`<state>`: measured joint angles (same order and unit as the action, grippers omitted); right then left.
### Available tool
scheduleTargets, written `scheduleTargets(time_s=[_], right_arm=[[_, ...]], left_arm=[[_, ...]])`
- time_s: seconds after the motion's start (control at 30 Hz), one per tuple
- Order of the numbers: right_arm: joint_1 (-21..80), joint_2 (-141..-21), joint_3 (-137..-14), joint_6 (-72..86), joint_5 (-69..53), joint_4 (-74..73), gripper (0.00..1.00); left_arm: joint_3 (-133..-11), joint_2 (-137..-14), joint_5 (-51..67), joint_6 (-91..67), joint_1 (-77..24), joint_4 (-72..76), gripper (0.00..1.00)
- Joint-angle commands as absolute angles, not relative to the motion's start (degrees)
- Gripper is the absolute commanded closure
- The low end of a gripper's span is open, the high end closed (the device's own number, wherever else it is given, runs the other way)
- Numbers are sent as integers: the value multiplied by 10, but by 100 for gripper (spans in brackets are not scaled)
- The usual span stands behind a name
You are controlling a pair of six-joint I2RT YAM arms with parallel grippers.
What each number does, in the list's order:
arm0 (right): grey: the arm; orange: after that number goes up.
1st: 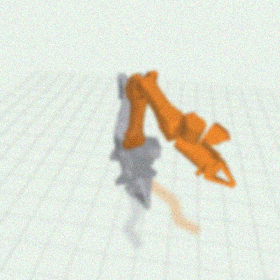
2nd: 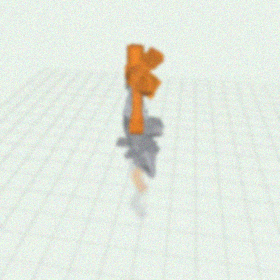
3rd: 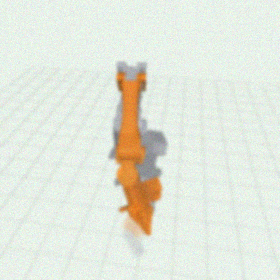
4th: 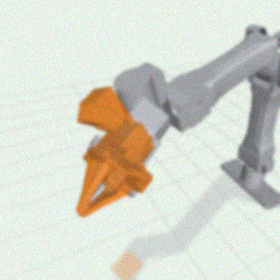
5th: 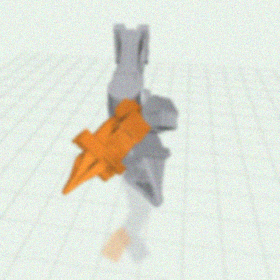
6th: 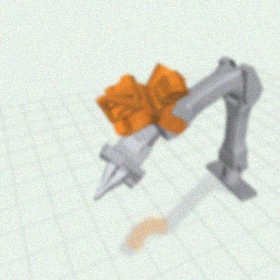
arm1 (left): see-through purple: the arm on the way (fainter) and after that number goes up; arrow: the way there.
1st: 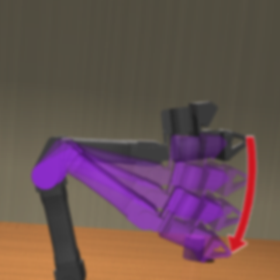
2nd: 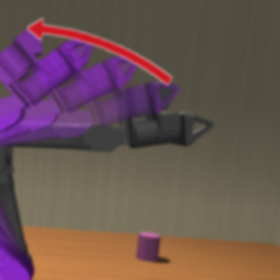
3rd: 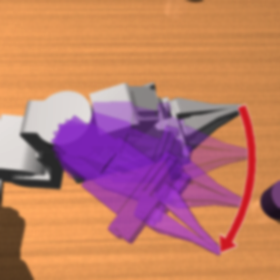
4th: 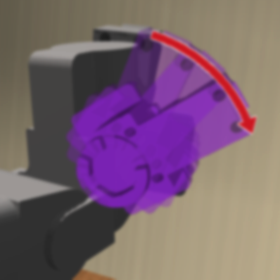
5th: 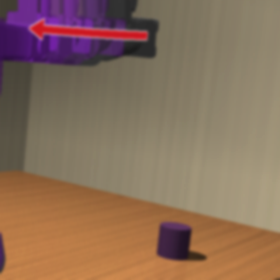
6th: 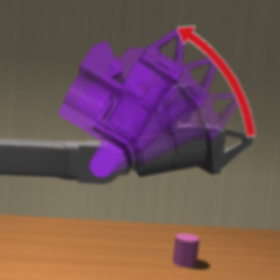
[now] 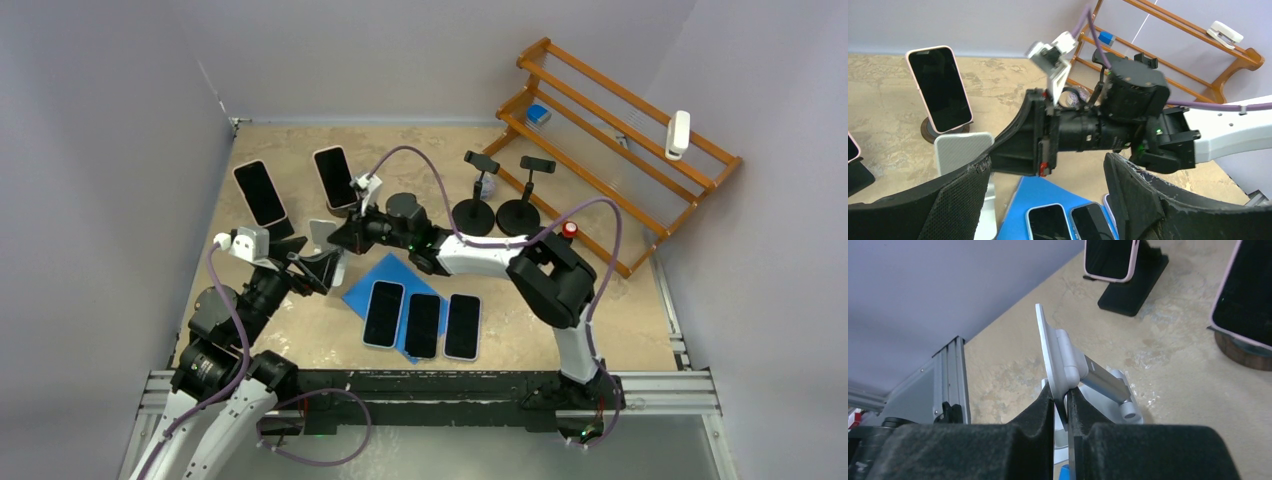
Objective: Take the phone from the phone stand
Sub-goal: Pick up the phone stand at the center of the board.
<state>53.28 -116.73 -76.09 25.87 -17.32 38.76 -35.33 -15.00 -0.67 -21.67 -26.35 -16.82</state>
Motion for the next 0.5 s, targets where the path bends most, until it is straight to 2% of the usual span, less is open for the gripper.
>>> scheduleTargets(time_s=[0.0,0.23,0.47], right_arm=[[517,-1081,-737,258,-142,462,100],[447,-1016,-685,262,-13,417,100],[377,-1018,-672,268,88,418,100]], left_arm=[[-353,-153,-4,-213,-265,-142,19],[-353,-152,-3,-214,-264,-140,20],[-353,-151,-3,-214,-264,-141,19]])
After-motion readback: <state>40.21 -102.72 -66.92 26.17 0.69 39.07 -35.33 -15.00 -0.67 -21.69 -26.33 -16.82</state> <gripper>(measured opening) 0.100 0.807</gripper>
